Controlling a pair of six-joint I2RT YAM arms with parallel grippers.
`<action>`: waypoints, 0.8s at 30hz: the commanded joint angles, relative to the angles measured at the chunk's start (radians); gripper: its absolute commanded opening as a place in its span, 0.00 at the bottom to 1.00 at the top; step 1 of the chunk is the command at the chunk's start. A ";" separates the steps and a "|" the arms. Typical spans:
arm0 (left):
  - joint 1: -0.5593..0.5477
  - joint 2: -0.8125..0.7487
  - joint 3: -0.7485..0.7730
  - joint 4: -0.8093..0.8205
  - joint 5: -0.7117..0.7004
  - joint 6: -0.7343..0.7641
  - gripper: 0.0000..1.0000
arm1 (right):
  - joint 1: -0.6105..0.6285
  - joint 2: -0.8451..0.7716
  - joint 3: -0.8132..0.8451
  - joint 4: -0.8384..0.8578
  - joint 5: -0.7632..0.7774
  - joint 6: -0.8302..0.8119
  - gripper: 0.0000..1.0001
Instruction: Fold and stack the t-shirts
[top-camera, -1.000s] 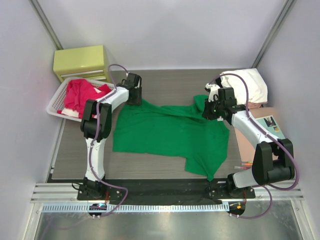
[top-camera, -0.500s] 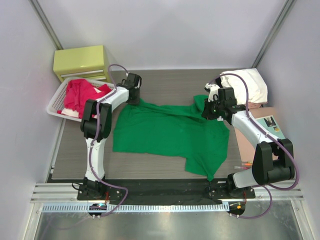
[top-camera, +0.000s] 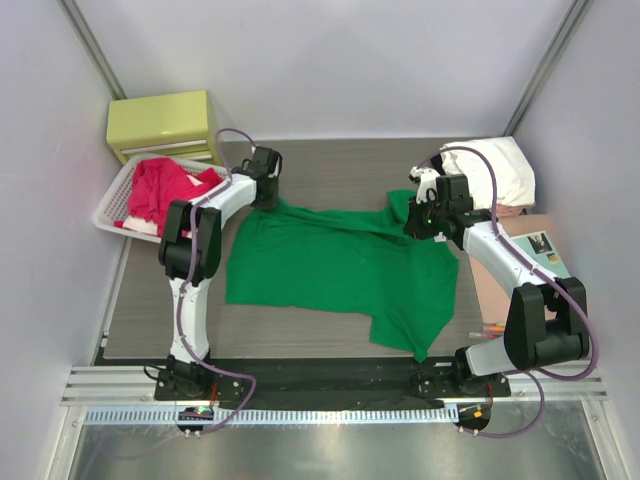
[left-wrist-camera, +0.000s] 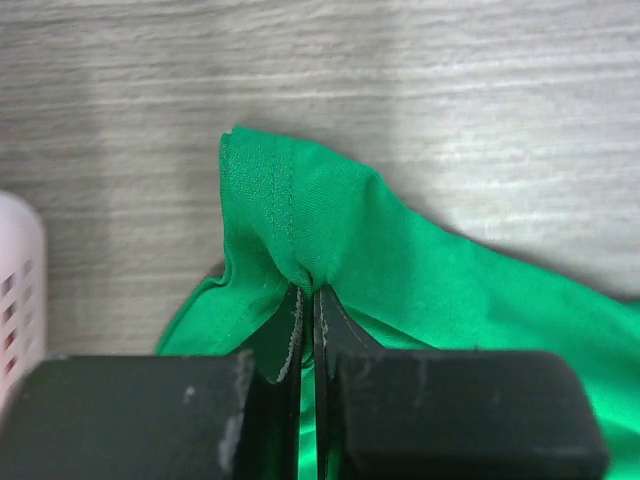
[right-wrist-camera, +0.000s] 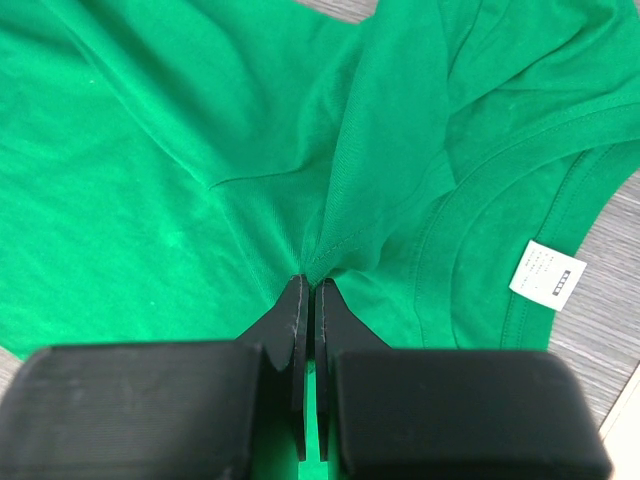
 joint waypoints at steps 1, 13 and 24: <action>0.005 -0.127 -0.036 0.005 -0.045 0.051 0.00 | -0.008 0.007 0.023 0.036 0.036 -0.025 0.01; -0.004 -0.262 -0.155 0.057 -0.043 0.157 0.58 | -0.008 0.012 0.023 0.047 0.036 -0.023 0.03; -0.015 -0.290 -0.201 0.075 -0.028 0.168 0.82 | -0.008 0.003 0.015 0.049 0.084 -0.032 0.52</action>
